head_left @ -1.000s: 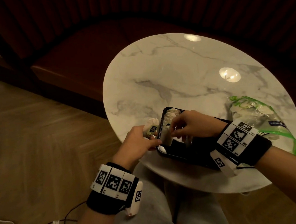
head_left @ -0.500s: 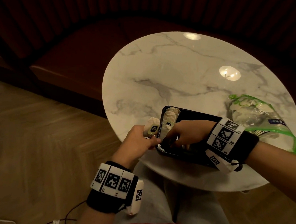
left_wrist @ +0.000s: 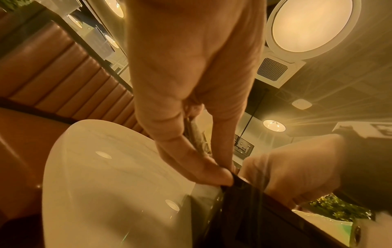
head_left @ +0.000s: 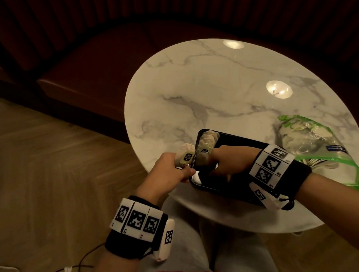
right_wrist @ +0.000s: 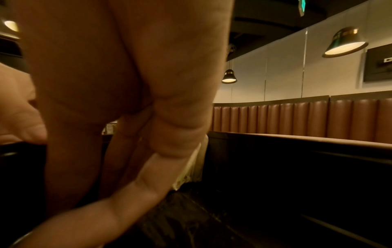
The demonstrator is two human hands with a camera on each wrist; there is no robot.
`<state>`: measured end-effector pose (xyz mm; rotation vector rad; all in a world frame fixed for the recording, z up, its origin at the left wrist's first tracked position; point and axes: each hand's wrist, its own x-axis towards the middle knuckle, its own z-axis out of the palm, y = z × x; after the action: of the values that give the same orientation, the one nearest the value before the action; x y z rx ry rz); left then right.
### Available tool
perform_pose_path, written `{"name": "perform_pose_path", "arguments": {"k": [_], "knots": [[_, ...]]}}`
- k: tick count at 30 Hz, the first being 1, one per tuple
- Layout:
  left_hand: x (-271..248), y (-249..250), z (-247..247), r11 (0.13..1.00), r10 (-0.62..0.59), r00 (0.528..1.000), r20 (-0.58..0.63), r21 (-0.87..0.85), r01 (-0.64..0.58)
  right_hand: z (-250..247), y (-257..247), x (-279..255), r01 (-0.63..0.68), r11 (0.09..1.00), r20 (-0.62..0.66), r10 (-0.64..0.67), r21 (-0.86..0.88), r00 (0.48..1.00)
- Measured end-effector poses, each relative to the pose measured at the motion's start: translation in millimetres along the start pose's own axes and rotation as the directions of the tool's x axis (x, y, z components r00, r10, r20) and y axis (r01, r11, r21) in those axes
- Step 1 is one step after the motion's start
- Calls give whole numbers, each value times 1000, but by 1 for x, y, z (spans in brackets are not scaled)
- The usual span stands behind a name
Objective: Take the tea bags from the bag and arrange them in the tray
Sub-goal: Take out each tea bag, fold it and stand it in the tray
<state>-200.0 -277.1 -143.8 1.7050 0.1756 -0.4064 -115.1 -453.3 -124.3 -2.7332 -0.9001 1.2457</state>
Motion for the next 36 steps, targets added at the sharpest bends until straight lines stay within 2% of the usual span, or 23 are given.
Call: {"name": "perform_pose_path", "arguments": {"k": [11,14,17,20,22,25,27,31,34,36], "knots": [[2,-3,-2,999,-20,999,-31,24,21,-4,-5,-10,33,999,11,-34,18,999],[0,2,-5,1000,-3,999,-46,26,4,-9,-9,-20,103,984,-20,-101,144,995],[-1,5,-10,1000,17,998,-56,15,-16,-20,-13,-31,180,912,-200,-111,369,974],[-5,11,-12,999,50,998,-46,9,-50,-32,-15,-37,289,856,-480,-56,428,876],[-8,18,-12,997,80,997,-7,9,-80,-38,-16,-40,361,803,-541,-57,474,839],[-11,27,-10,993,116,990,80,-3,-116,-42,-24,-44,388,804,-505,-128,450,853],[-13,30,-7,993,110,989,100,-56,-104,-42,-27,-44,403,811,-515,-150,424,844],[-16,36,-4,977,34,992,120,-215,-8,-44,-24,-48,391,760,-563,-41,518,826],[-15,35,-3,947,6,992,126,-320,35,-45,-21,-53,345,733,-549,46,586,834],[-14,36,-1,914,-5,993,116,-403,51,-44,-20,-54,337,669,-524,92,662,846]]}}
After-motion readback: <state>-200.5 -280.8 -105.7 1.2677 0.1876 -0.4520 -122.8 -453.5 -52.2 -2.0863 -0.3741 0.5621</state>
